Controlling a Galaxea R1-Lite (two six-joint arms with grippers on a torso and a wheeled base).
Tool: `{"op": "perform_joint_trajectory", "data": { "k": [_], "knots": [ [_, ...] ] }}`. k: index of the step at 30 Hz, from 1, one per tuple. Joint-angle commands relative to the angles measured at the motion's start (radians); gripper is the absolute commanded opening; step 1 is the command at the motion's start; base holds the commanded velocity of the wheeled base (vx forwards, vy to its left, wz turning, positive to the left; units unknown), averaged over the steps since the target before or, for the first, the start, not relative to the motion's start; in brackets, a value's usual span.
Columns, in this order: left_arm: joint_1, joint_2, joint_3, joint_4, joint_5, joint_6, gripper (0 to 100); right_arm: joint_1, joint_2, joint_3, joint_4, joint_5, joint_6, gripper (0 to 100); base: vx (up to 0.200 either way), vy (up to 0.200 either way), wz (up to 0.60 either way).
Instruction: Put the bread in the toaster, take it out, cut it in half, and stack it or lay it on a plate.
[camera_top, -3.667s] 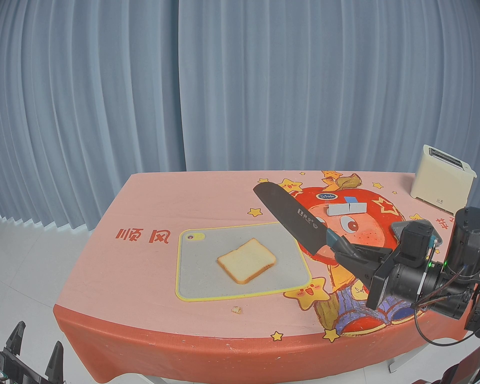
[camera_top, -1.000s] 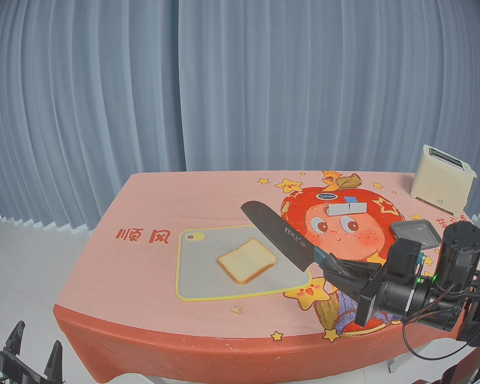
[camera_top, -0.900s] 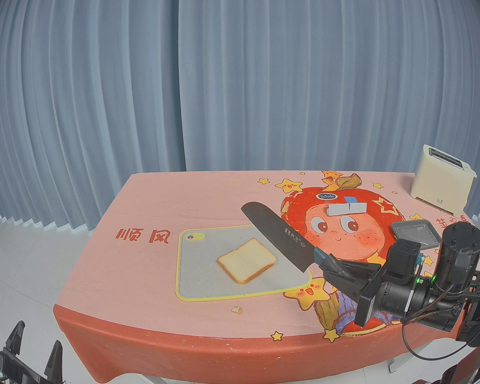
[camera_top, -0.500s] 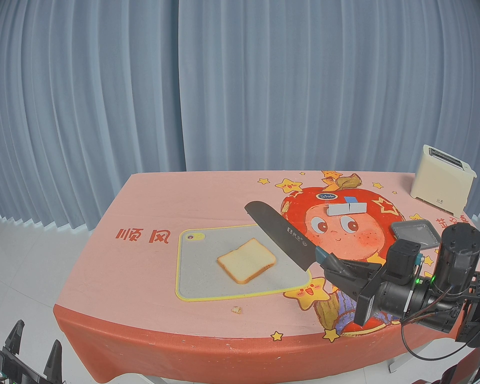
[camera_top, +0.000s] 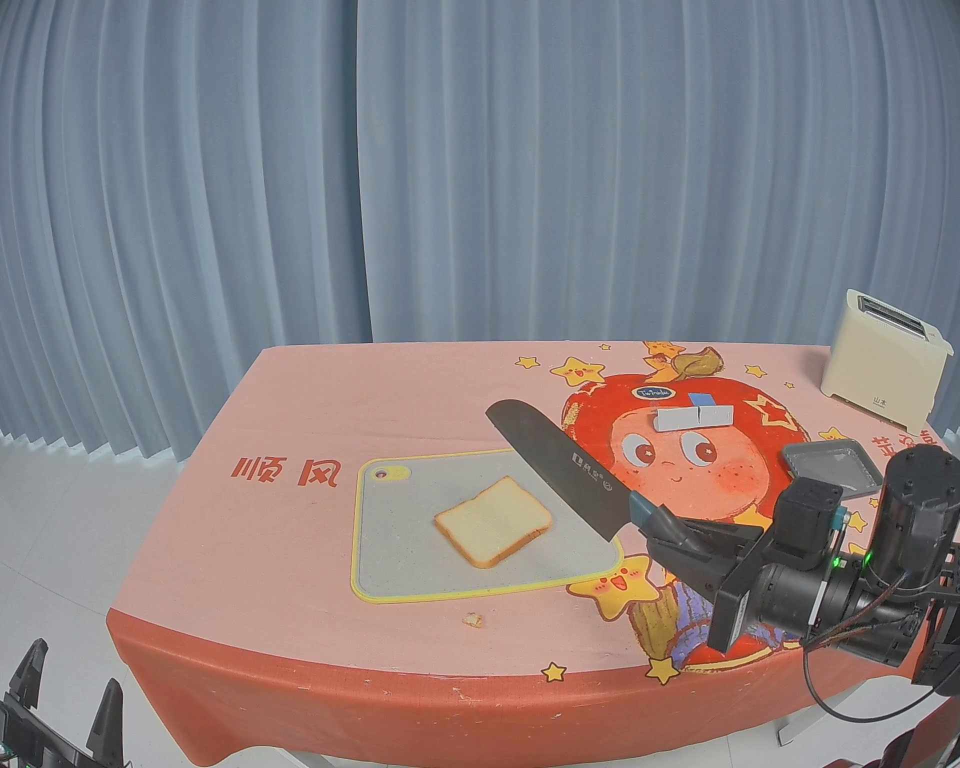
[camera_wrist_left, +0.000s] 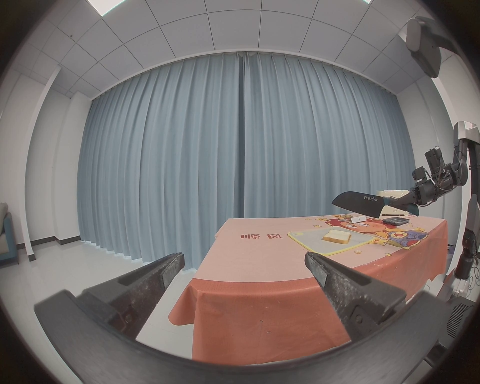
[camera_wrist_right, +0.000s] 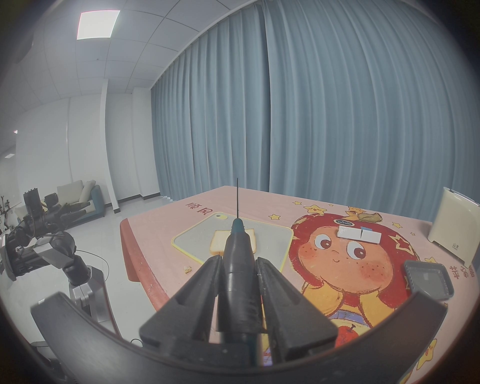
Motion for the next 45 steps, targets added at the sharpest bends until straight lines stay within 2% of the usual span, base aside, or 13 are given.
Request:
{"op": "perform_joint_trajectory", "data": {
  "k": [1, 8, 10, 12, 14, 29, 35, 38, 39, 45],
  "knots": [
    [0.000, -0.015, 0.018, 0.000, 0.000, 0.000, 100, 0.000, -0.002, -0.002, -0.001, 0.000, 0.000, 0, 0.000, 0.000, 0.00],
    [0.000, -0.015, 0.018, -0.006, -0.001, 0.002, 100, 0.000, -0.002, -0.004, -0.002, -0.002, 0.000, 0, 0.000, 0.000, 0.00],
    [0.000, -0.015, 0.018, -0.055, -0.003, 0.002, 100, 0.002, -0.002, -0.004, -0.001, 0.000, 0.000, 0, 0.000, 0.000, 0.00],
    [0.000, -0.015, 0.018, -0.152, -0.001, 0.006, 100, 0.002, 0.000, -0.004, -0.002, -0.002, 0.000, 0, 0.000, 0.000, 0.00],
    [0.000, -0.015, 0.018, -0.184, 0.000, 0.017, 100, 0.002, 0.002, -0.004, -0.002, 0.000, 0.000, 0, 0.000, 0.000, 0.00],
    [0.000, -0.015, 0.018, -0.141, -0.001, 0.020, 100, 0.008, 0.003, -0.007, -0.002, 0.000, 0.001, 0, 0.000, 0.000, 0.00],
    [0.000, -0.015, 0.018, -0.172, 0.006, 0.002, 100, 0.008, 0.005, -0.002, -0.001, 0.000, 0.000, 0, 0.000, 0.000, 0.00],
    [0.002, -0.015, 0.018, -0.165, 0.014, 0.002, 100, 0.016, 0.005, -0.002, -0.002, 0.000, 0.001, 0, 0.000, 0.000, 0.00],
    [0.002, -0.015, 0.018, -0.164, 0.015, 0.002, 0, 0.017, 0.005, -0.002, -0.002, 0.000, 0.001, 0, 0.000, 0.000, 0.00],
    [0.002, -0.015, 0.018, -0.165, 0.014, 0.006, 0, 0.020, 0.005, 0.000, -0.002, 0.000, 0.001, 0, 0.000, 0.000, 0.00]
  ]
}}
